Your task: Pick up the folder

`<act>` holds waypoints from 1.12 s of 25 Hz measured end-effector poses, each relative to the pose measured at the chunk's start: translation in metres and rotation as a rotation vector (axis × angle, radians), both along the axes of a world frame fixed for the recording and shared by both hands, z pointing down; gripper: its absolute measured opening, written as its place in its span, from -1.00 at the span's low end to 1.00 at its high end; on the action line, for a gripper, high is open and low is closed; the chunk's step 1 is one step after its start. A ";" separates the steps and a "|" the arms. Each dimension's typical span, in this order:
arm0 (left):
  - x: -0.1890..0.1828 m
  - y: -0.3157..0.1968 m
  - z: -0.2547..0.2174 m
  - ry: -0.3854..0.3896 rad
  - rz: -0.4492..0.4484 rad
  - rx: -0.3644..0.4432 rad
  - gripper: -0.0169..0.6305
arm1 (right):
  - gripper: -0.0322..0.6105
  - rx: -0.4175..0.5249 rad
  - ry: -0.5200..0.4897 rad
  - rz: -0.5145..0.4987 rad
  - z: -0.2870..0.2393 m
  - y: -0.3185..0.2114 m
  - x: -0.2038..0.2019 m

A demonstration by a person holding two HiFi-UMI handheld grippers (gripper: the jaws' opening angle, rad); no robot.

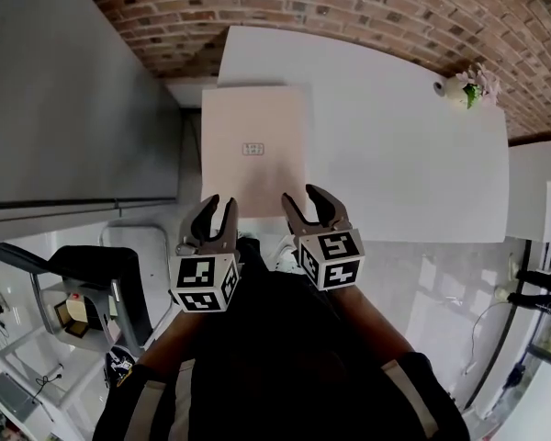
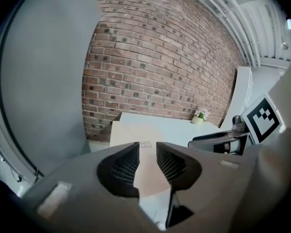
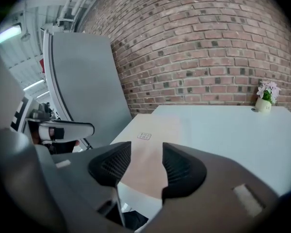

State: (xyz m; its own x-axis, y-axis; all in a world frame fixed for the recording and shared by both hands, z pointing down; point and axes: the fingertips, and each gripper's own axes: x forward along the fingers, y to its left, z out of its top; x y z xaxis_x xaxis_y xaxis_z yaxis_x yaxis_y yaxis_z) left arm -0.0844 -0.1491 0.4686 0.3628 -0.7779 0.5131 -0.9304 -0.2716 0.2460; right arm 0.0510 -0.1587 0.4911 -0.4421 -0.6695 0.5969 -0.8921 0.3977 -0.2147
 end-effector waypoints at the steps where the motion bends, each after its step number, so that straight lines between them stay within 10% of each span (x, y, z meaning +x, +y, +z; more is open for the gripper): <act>1: -0.002 -0.002 0.006 -0.005 -0.002 -0.014 -0.59 | -0.24 -0.012 0.001 0.001 0.005 -0.002 0.000; 28: -0.032 -0.038 0.134 0.032 0.016 -0.383 0.22 | 0.42 -0.313 -0.063 0.028 0.101 -0.045 0.008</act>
